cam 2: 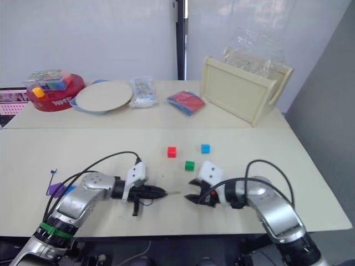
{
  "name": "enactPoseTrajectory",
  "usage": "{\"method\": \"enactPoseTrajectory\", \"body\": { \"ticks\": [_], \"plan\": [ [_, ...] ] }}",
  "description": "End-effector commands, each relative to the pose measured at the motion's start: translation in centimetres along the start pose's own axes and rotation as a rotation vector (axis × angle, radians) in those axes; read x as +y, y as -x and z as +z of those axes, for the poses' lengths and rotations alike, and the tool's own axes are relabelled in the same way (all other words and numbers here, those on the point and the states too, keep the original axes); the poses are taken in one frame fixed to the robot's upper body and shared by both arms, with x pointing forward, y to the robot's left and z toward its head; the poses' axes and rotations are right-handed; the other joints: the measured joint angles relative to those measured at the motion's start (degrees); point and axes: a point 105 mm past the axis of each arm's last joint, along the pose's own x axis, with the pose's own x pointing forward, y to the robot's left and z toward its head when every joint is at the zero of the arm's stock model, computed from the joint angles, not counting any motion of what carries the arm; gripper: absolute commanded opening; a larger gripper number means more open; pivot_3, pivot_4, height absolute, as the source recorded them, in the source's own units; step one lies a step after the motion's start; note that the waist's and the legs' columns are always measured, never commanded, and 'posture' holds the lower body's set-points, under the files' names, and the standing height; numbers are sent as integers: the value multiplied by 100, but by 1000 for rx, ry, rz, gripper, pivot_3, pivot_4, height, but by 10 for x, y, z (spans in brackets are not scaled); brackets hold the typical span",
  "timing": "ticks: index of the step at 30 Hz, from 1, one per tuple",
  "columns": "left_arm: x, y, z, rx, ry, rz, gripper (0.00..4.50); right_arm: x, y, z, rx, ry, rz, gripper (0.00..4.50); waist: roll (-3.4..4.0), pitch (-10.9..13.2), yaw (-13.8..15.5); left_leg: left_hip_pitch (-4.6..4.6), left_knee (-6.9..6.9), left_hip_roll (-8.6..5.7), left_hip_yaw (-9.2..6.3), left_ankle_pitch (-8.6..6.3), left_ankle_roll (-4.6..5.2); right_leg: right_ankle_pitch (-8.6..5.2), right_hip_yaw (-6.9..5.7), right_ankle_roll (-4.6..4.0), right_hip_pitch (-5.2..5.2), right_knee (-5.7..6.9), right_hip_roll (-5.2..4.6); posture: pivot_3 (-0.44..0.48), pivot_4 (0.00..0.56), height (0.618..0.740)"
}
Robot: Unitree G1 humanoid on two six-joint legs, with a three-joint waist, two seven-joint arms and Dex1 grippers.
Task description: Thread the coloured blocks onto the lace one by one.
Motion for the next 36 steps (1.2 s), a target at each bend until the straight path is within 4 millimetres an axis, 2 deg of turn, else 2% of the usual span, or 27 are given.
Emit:
{"method": "enactPoseTrajectory", "body": {
  "ticks": [1,4,5,9,12,17,20,24,30,33,36],
  "plan": [
    [-2,8,12,-35,-26,7,0,-22,17,1,-89,-106,-266,3360,-1,0,19,1,0,0,0,0,0,0,-1,0,1,0,0,0,150,740],
    [-1,10,12,-37,-13,22,0,-47,14,-10,-144,-205,-603,3360,2,-1,-17,7,-1,-1,1,0,0,0,2,1,1,6,-1,0,150,740],
    [-1,10,12,-36,-12,24,0,-50,12,-11,-150,-219,-656,3360,4,-1,-30,9,-6,-1,2,0,-1,0,5,0,-3,12,0,0,150,740],
    [-4,10,10,-28,-12,25,0,-53,-19,-4,-208,-292,-773,3360,6,-2,-87,12,-15,0,3,2,-4,0,7,0,-7,14,1,0,150,740],
    [-5,9,8,-24,-13,28,0,-65,-34,1,-223,-317,-849,3360,7,-1,-81,13,-20,0,3,4,-7,0,8,0,-11,17,1,0,150,740],
    [-5,10,8,-23,-14,36,0,-91,-53,15,-268,-374,-880,3360,7,-1,-54,11,-20,-3,4,8,-13,0,7,0,-11,15,-4,0,150,740],
    [-4,11,7,-19,-16,49,0,-105,-66,23,-245,-351,-879,3360,7,-1,-59,11,-26,-4,4,11,-19,1,6,0,-12,15,-6,0,150,740],
    [-3,13,6,-18,-18,64,0,-118,-76,17,-170,-374,-916,3360,7,-1,-82,13,-32,-3,4,11,-19,1,7,0,-16,16,-4,0,150,740],
    [-3,14,7,-21,-17,74,0,-119,-82,8,-129,-404,-916,3360,7,-2,-87,10,-40,-3,5,11,-19,1,7,-1,-20,16,-5,0,150,740],
    [-3,14,7,-23,-16,75,0,-119,-82,13,-165,-420,-899,2539,8,-2,-87,12,-40,-3,5,12,-19,1,7,-1,-20,17,-5,0,150,740],
    [-3,15,7,-23,-15,76,0,-119,-80,18,-189,-408,-897,1473,8,-2,-87,11,-40,-3,5,12,-19,1,7,-1,-20,16,-5,0,150,740]
  ]
}}
